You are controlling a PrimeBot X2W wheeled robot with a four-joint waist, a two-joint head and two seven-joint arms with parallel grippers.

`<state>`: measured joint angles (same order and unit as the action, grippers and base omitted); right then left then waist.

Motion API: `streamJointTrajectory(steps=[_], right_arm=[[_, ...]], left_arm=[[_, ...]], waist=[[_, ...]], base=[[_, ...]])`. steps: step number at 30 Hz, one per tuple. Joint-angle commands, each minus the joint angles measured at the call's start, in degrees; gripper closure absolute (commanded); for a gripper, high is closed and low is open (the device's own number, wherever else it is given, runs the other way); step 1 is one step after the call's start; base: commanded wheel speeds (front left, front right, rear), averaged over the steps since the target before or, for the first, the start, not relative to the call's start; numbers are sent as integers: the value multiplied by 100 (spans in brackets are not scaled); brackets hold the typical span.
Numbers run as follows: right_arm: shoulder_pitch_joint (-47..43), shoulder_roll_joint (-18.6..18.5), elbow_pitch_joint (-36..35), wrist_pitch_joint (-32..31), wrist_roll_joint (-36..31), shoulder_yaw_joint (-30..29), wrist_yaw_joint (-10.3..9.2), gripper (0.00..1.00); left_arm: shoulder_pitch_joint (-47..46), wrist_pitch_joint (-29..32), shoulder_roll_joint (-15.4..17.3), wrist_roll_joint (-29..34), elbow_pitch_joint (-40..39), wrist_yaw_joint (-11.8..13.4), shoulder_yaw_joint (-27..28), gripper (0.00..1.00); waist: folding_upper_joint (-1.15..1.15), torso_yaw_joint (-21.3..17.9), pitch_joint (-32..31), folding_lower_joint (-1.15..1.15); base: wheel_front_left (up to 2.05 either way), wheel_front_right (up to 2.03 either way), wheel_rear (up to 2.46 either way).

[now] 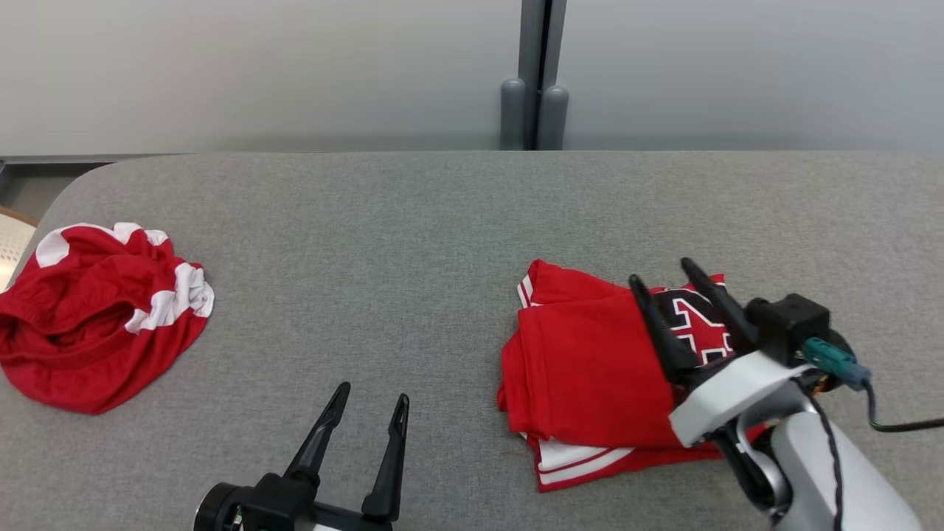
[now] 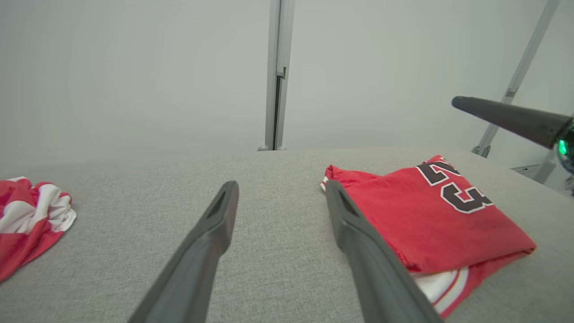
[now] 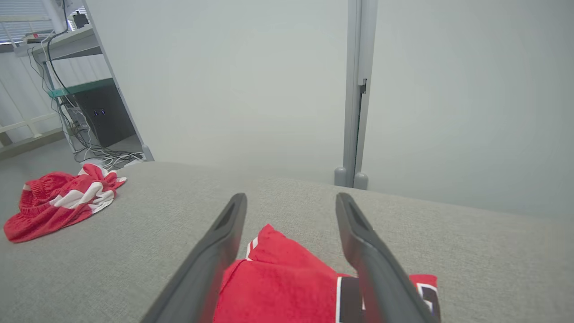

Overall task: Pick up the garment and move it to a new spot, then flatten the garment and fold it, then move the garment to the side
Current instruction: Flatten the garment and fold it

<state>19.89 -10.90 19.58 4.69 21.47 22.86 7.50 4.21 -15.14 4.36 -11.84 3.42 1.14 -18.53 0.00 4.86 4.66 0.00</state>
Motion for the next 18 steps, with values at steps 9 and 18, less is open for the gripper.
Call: streamJointTrajectory(steps=[9,18], right_arm=[[-481,-517,560,753,-537,-757,-1,0],[-1367,-391,304,1050,-838,-1140,-1,0]], left_arm=[[111,1,-47,148,-153,92,225,0],[446,1,-95,300,-415,273,629,0]], waist=[[0,-392,-232,0],[0,-654,-584,0]], base=[[0,0,0],[0,0,0]])
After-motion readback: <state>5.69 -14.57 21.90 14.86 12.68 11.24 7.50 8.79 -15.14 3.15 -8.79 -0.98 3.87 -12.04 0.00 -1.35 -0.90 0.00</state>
